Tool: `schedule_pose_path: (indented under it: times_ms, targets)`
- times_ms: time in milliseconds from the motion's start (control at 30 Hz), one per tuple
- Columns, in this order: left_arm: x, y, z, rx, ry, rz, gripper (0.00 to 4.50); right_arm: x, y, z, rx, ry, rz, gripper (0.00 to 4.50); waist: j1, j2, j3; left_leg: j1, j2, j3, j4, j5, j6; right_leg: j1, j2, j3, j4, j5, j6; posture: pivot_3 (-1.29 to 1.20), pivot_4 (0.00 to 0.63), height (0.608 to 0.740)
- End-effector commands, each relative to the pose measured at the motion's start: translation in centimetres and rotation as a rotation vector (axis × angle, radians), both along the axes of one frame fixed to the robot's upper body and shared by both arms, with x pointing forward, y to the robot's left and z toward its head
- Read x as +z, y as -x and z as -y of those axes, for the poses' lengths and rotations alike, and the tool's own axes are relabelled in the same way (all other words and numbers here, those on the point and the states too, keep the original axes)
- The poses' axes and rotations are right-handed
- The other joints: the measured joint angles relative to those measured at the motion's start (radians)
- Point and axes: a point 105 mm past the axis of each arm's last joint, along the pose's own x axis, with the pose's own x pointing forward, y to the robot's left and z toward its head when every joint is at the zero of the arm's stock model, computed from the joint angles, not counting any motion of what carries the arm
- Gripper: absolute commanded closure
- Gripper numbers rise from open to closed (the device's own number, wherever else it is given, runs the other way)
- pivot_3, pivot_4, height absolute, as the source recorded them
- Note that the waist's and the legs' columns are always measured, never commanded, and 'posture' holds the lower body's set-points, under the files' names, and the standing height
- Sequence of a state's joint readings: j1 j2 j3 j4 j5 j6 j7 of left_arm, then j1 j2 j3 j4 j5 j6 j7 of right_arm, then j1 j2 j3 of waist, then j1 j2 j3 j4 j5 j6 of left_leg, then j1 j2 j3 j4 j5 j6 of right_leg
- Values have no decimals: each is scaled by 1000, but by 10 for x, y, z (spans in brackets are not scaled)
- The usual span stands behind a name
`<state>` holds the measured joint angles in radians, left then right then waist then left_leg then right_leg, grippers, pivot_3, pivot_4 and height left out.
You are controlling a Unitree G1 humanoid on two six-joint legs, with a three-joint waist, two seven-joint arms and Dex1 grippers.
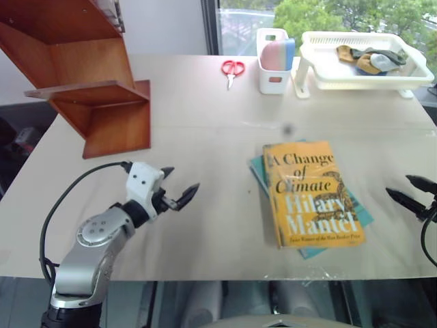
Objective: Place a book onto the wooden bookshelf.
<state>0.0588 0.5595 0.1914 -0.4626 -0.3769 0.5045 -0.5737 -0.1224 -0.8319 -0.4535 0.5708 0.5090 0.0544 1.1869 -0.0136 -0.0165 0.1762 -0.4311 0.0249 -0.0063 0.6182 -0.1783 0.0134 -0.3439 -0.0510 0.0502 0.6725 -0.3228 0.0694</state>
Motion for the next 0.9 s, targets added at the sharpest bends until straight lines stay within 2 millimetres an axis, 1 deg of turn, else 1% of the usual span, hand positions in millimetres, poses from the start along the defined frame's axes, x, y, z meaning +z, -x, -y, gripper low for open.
schedule_pose_path:
  times_ms: [33, 133, 567, 700, 833, 900]
  targets:
    - [16, 9, 4, -41, -5, 35, 53, 13, 9, 12, -6, 26, 29, 0, 0, 0, 0, 0, 0, 0, 0, 0, 0, 0, 0, 0, 0, 0, 0, 0, 150, 740]
    - [19, 16, 5, -73, -6, 22, 53, 11, 15, 14, 2, 36, 28, 0, 2, 0, 0, 0, 0, 0, -1, 0, 0, 0, 0, 0, -1, 0, 0, 0, 150, 740]
    - [17, 17, 4, -96, -10, 6, 53, 12, 18, 10, 21, 51, 37, 0, 0, 0, 0, 0, 0, 0, -1, 0, 0, 0, 0, 0, -2, 0, 0, 0, 150, 740]
    - [18, 16, 5, -109, -15, 16, 53, 8, 19, -1, 62, 67, 24, 0, 0, 0, 0, 0, 0, 0, -1, 0, 0, 0, 0, 0, -2, 0, 0, 0, 150, 740]
    - [22, 18, 6, -170, -48, 36, 53, -2, 21, -21, 139, 80, -8, 0, 0, 0, 0, 0, 0, 0, -1, 0, 0, 0, 0, 0, -2, 0, 0, 0, 150, 740]
    - [30, 23, 6, -225, -64, 54, 53, -6, 21, -32, 181, 80, -19, 0, 0, 0, 0, 0, 1, 0, -1, 0, 0, 0, 0, 0, -2, 0, 0, 0, 150, 740]
